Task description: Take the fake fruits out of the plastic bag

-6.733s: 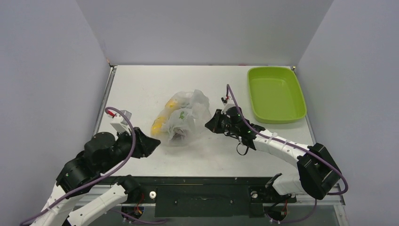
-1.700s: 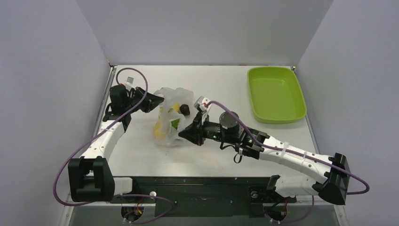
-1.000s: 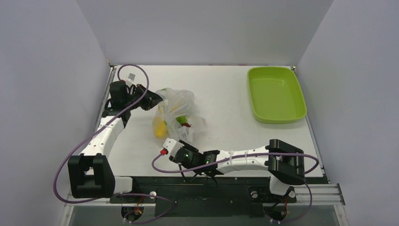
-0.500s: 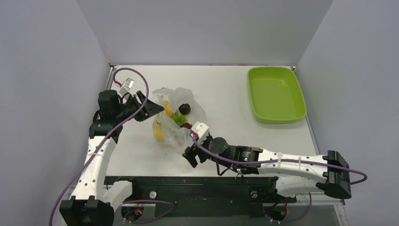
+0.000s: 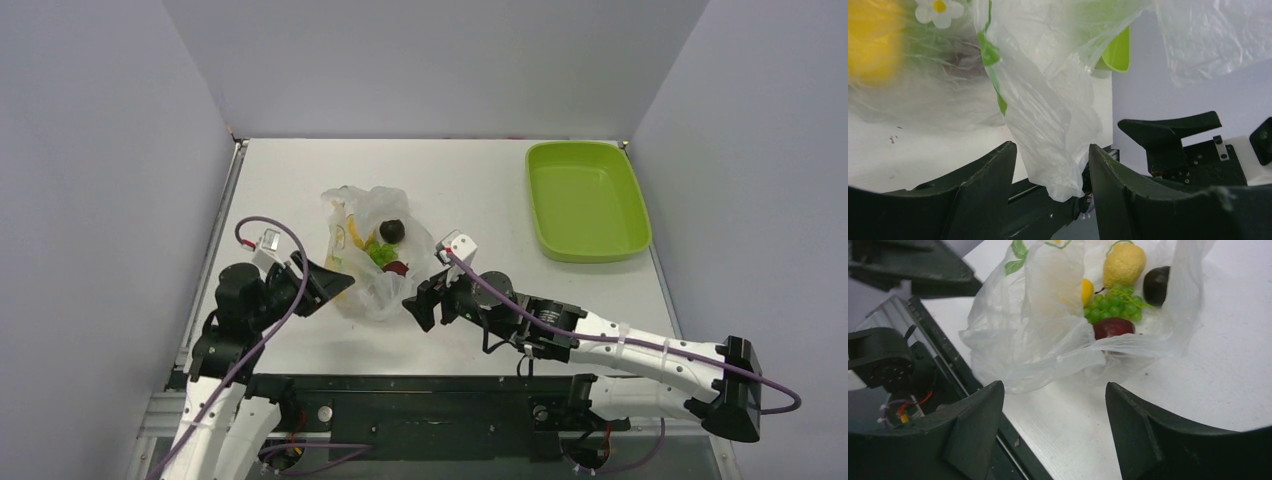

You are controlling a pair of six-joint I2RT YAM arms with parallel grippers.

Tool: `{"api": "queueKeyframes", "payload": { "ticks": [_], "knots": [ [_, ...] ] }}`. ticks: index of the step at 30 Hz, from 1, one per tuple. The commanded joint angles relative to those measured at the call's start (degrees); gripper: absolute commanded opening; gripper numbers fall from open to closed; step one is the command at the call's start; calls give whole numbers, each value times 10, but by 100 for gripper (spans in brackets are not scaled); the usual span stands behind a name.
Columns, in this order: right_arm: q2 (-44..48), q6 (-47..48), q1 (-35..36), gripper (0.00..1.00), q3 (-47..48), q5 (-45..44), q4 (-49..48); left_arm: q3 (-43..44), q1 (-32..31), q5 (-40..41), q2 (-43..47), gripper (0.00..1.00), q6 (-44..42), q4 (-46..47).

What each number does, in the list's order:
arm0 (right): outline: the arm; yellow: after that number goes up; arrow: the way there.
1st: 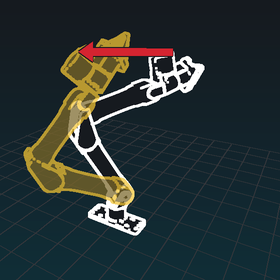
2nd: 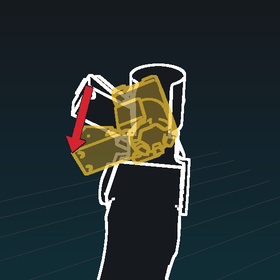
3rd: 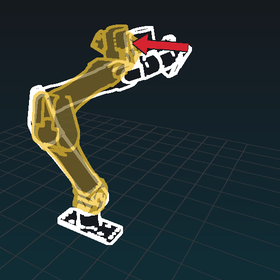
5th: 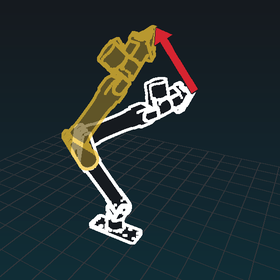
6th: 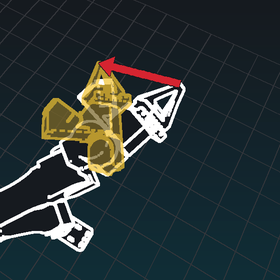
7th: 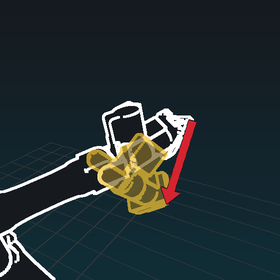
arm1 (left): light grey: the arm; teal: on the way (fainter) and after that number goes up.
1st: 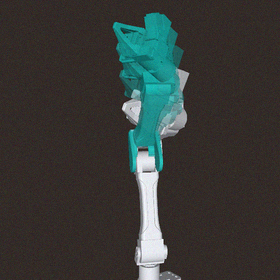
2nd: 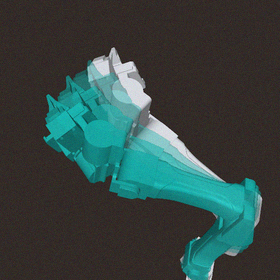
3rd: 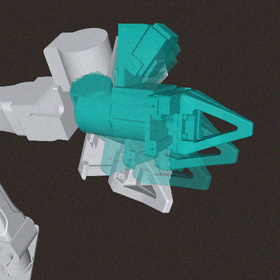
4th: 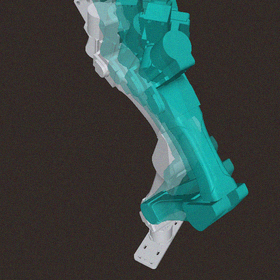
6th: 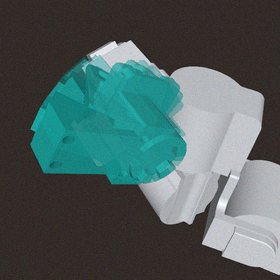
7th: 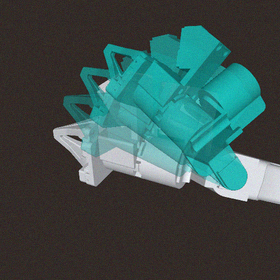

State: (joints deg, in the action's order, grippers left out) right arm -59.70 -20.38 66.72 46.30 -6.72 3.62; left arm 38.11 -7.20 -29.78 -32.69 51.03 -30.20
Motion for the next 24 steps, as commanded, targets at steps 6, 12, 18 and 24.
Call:
{"api": "queueKeyframes", "payload": {
  "ticks": [6, 12, 18, 24],
  "knots": [
    [-84, 147, -21, 75, 154, -180, 107, -16, -175, 194, -14, 54, 122, 28],
    [-142, 286, -44, 77, 228, -176, 106, -6, -250, 260, -62, 50, 103, 21],
    [-224, 340, -77, 76, 285, -97, 45, -43, -251, 246, -59, 21, 76, 33],
    [-296, 203, -161, 60, 340, -11, -74, -84, -251, 248, -46, 0, 63, 7]
  ]
}}
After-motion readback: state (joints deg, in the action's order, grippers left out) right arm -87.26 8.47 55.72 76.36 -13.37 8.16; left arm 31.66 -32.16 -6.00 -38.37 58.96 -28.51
